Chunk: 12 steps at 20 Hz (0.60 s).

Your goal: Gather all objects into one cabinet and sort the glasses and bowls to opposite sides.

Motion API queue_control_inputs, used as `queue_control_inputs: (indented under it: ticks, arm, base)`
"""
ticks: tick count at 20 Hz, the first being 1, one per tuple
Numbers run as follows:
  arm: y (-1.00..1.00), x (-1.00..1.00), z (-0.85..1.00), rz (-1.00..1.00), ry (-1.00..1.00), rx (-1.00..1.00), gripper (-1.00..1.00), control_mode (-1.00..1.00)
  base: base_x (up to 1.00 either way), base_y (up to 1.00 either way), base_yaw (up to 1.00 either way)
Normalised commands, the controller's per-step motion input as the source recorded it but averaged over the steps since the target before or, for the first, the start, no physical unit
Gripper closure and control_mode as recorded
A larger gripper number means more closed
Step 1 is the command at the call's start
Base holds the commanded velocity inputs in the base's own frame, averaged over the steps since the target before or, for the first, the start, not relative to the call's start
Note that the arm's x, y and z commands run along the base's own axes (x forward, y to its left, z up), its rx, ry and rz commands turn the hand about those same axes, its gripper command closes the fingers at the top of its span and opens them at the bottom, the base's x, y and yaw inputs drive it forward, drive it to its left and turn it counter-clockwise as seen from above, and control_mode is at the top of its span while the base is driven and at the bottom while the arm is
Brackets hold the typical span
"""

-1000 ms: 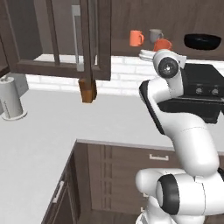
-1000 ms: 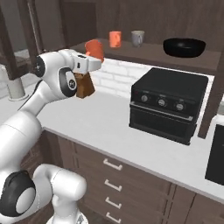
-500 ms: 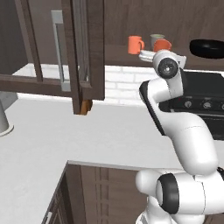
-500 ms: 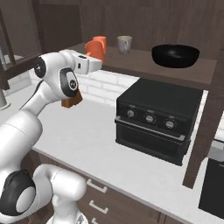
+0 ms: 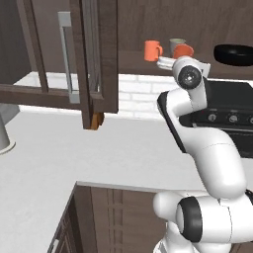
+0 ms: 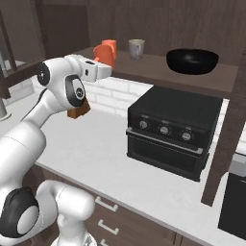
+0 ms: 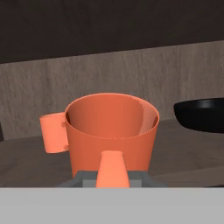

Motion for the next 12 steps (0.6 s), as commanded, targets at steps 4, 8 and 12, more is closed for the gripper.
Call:
queue_control_inputs:
  ticks: [4,8,12]
  arm:
    - [0.0,0.0,0.0,0.0,0.0,0.0,1.0,1.0]
    - [0.0,0.0,0.0,0.0,0.0,0.0,1.0,1.0]
    - [-0.23,0.1,0.29,0.0,0.09,0.0,1.0,-1.0]
  base:
    - [0.0,0.0,0.0]
    - [0.04,-0.05,0.0]
    - [0.0,0.0,0.0]
